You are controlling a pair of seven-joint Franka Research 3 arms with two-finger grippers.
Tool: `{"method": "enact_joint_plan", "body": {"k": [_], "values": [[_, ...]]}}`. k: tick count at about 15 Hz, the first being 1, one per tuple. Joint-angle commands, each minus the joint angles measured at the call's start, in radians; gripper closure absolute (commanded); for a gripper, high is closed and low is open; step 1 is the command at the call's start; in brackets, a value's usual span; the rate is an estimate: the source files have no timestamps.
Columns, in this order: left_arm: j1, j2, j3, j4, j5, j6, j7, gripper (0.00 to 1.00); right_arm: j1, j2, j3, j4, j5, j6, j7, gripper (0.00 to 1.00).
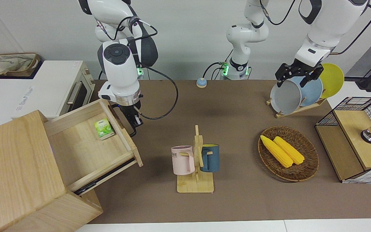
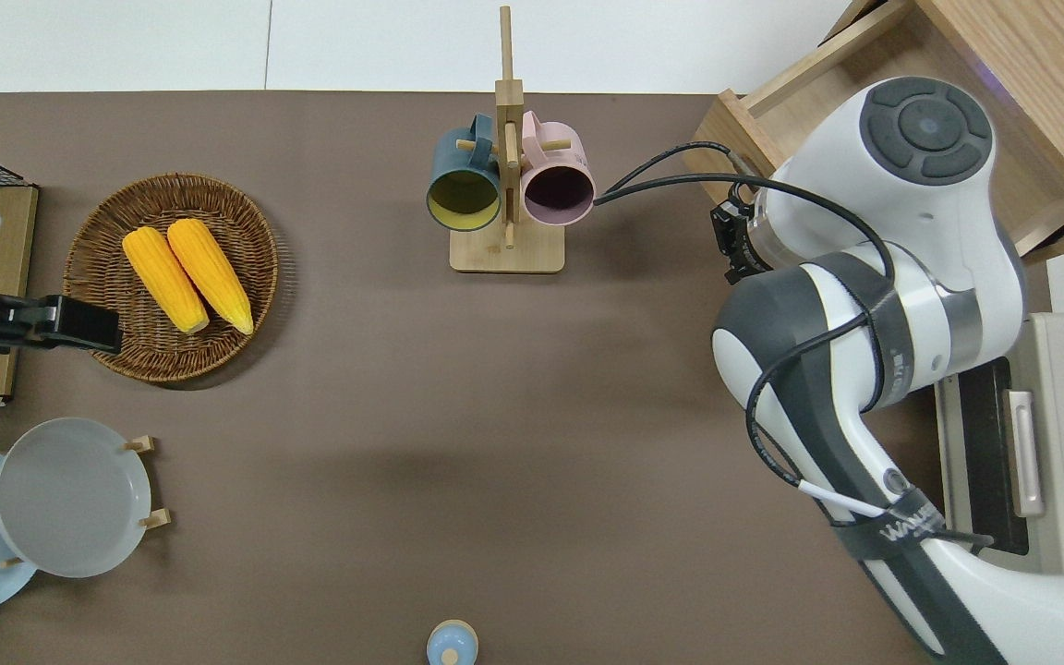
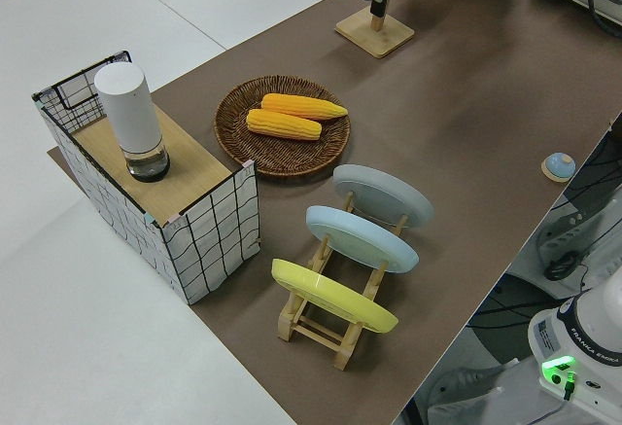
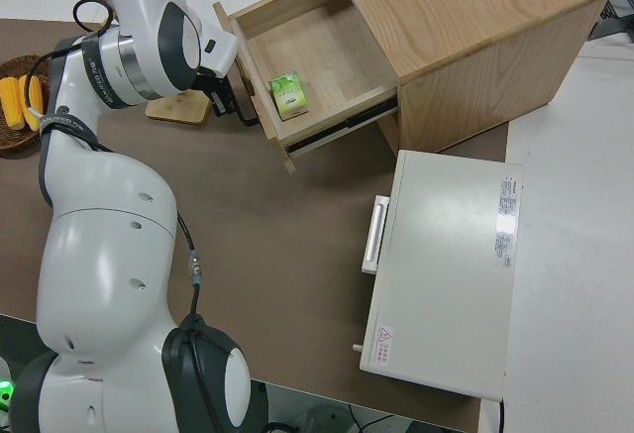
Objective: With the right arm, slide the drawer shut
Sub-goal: 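Press the drawer front farther in with the right gripper until shut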
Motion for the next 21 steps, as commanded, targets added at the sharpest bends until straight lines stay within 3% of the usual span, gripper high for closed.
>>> {"method": "enact_joint_plan", "body": {"k": [1,5,12,21], "values": [[0.005,0.011,-0.007,0.026,0.017,-0.02,0.01,0.01,-0.053,0.027,0.019,0.018,-0.006,0.013,-0.049,1.0],[0.005,0.011,-0.007,0.026,0.017,-0.02,0.01,0.01,-0.119,0.056,0.018,0.028,-0.006,0.06,-0.147,1.0],[0.005,0.011,-0.007,0.024,0.017,-0.02,0.01,0.01,-0.182,0.118,0.016,0.117,-0.012,0.069,-0.229,1.0],[0.005,0.011,-0.007,0.024,0.017,-0.02,0.01,0.01,-0.253,0.144,0.021,0.148,-0.012,0.089,-0.27,1.0]]}}
